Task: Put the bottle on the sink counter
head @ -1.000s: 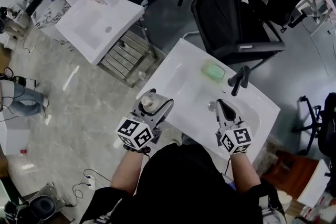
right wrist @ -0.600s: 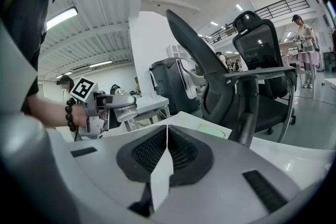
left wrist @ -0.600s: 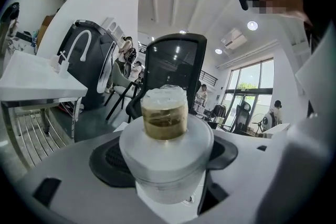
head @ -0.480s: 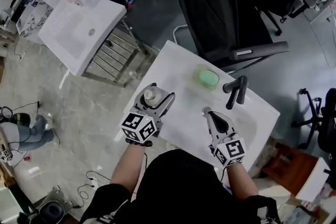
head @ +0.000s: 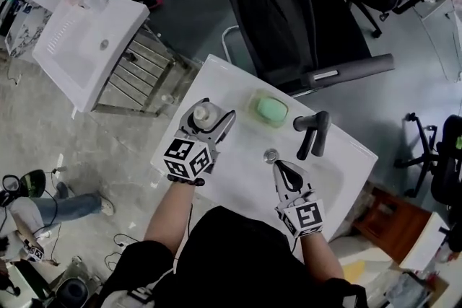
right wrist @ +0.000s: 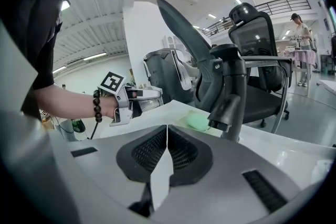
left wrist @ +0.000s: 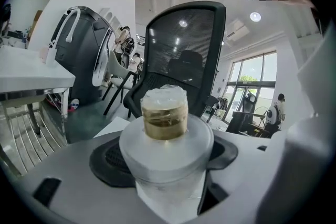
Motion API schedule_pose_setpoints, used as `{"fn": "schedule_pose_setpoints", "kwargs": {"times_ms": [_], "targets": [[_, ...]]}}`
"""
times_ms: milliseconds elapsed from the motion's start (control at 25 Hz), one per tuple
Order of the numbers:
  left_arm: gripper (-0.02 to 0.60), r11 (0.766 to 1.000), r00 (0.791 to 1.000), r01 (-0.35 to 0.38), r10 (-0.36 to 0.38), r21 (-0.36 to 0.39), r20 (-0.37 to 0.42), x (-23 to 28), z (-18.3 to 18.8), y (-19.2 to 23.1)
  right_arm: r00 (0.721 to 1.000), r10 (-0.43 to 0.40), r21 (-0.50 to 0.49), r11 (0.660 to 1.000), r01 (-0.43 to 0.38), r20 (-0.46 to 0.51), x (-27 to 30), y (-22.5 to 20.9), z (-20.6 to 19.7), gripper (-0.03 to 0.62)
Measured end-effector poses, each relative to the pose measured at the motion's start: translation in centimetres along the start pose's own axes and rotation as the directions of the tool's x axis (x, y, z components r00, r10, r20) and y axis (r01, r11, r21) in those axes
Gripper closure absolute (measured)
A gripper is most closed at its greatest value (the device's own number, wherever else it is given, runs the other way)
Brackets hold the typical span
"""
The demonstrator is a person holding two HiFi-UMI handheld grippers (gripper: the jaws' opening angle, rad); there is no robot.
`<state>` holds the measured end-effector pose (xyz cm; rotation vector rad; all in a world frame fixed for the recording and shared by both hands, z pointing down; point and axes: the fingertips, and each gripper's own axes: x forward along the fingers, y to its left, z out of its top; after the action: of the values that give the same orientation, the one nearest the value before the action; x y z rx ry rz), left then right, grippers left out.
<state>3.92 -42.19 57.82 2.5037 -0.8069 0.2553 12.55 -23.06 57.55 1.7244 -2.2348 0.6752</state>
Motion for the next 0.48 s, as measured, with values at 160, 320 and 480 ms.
{"fn": "schedule_pose_setpoints", "kwargs": {"times_ms": [160, 320, 480], "targets": [[0.225, 0.998, 0.999, -0.054, 0.054, 0.031, -0.002, 2.2, 0.4, 1.6, 1.000, -0.002, -0.005, 1.000, 0.002, -0.019, 0.2, -0.2, -1.2, 0.563], [0.225, 0.990, 0.995, -0.100, 0.101, 0.095, -0.004, 4.7, 0.5, 2.8, 0.999, -0.005, 0.019, 1.000, 0.006, -0.048, 0.5, -0.9, -2.0, 0.563], [0.225, 0.985, 0.993, -0.116, 0.119, 0.130, -0.016, 6.7, 0.4, 3.3, 0.995, -0.004, 0.030, 1.000, 0.006, -0.095, 0.7, -1.1, -2.5, 0.562]]}}
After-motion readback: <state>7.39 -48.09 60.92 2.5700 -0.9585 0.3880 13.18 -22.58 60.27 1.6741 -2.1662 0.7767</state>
